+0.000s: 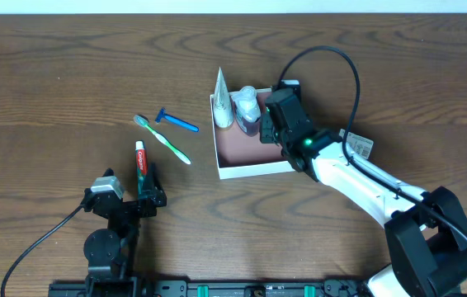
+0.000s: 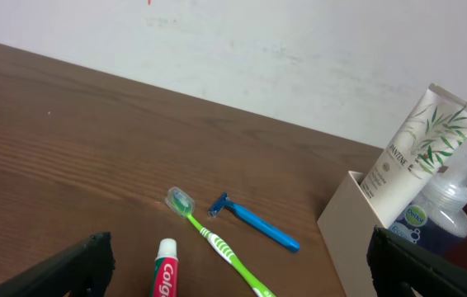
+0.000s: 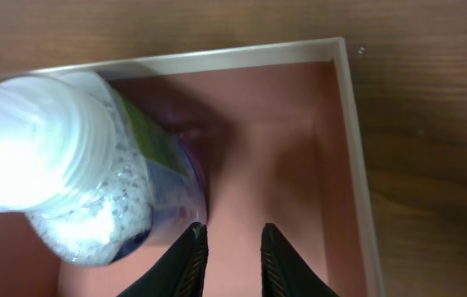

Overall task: Pack container
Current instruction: 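Lower the bottle into the box and adjust it next to the tube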

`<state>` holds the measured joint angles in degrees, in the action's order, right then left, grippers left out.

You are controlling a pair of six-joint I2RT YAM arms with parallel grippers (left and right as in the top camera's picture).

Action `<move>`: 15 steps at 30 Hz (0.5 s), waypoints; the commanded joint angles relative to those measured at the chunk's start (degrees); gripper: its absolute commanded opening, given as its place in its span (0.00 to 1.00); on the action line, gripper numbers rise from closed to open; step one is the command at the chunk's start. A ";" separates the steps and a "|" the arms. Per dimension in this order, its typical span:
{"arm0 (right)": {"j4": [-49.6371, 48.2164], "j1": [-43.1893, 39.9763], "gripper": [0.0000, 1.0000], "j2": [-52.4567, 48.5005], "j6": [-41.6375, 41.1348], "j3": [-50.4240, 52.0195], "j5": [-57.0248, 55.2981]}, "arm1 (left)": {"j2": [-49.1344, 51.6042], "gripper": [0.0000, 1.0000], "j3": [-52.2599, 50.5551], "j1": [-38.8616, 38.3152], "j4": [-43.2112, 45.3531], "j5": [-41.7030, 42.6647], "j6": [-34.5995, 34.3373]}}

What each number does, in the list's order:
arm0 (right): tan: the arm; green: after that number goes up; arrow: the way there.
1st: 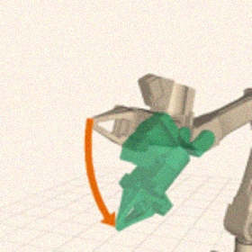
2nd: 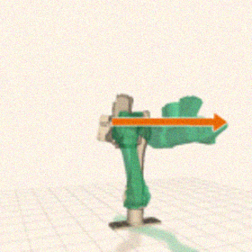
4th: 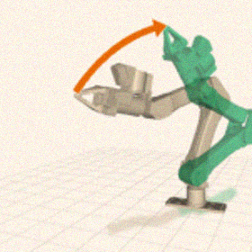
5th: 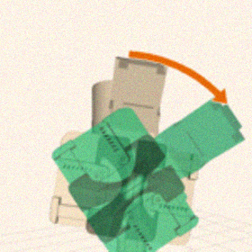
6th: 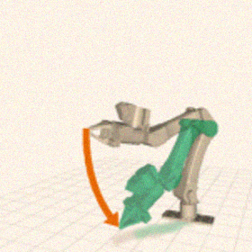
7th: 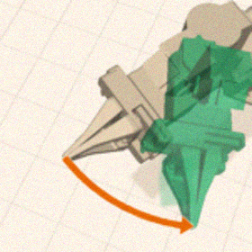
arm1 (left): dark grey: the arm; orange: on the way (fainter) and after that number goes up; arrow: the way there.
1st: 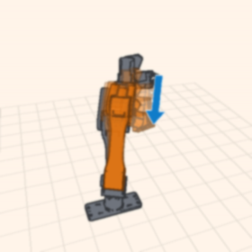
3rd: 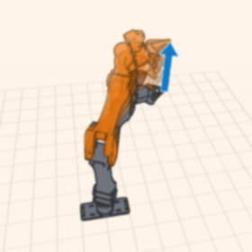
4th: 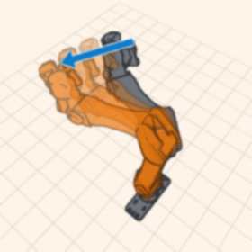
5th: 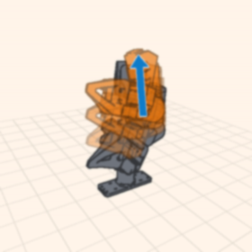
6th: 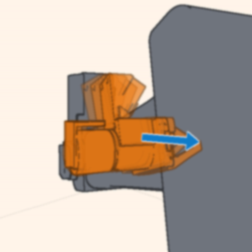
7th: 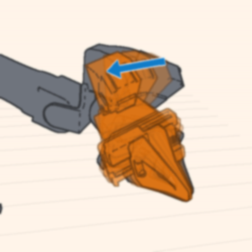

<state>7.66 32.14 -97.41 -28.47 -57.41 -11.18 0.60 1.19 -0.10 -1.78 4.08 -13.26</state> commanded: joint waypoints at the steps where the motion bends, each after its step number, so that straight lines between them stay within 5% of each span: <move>1: -3.74 -0.48 0.24 -0.37 -1.51 2.84 1.22 | -0.33 0.98 -0.96 0.13 -2.01 0.44 0.70; 15: -10.93 -0.42 0.24 -0.83 -1.44 5.57 3.39 | -0.33 0.98 -0.96 0.13 -2.01 0.44 0.70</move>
<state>-2.72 32.05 -97.45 -29.15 -52.27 -8.60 0.58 1.19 -0.10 -1.78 4.10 -13.28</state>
